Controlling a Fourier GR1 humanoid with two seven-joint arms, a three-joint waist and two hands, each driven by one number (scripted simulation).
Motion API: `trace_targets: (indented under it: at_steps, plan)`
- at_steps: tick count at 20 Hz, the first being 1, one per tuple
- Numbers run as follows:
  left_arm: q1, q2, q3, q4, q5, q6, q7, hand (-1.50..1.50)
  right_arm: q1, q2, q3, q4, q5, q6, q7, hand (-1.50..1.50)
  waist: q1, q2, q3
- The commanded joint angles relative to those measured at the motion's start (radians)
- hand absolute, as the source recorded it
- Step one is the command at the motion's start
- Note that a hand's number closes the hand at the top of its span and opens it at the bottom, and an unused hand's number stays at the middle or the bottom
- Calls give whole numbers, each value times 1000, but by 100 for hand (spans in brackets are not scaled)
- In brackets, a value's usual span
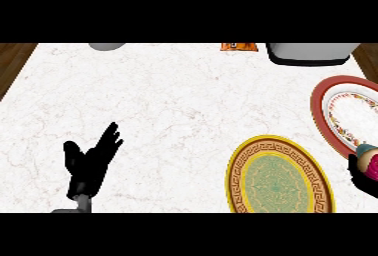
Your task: Pick the cupcake from the plate and place it in the plate
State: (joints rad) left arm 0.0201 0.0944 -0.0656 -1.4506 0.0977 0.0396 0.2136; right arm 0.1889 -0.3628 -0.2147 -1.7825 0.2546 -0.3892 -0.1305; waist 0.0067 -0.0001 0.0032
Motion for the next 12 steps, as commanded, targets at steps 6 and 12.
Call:
trace_targets:
  at_steps: [6,12]
  plan:
    - [43,33,7,10,25,-72,-16,0,-428,-123,-170,658,-75,8,-239,150,25,6,-1]
    - [-51,-19,-10,8,-4,-4,58,0,-637,-270,-270,1071,-127,102,-442,150,20,8,-1]
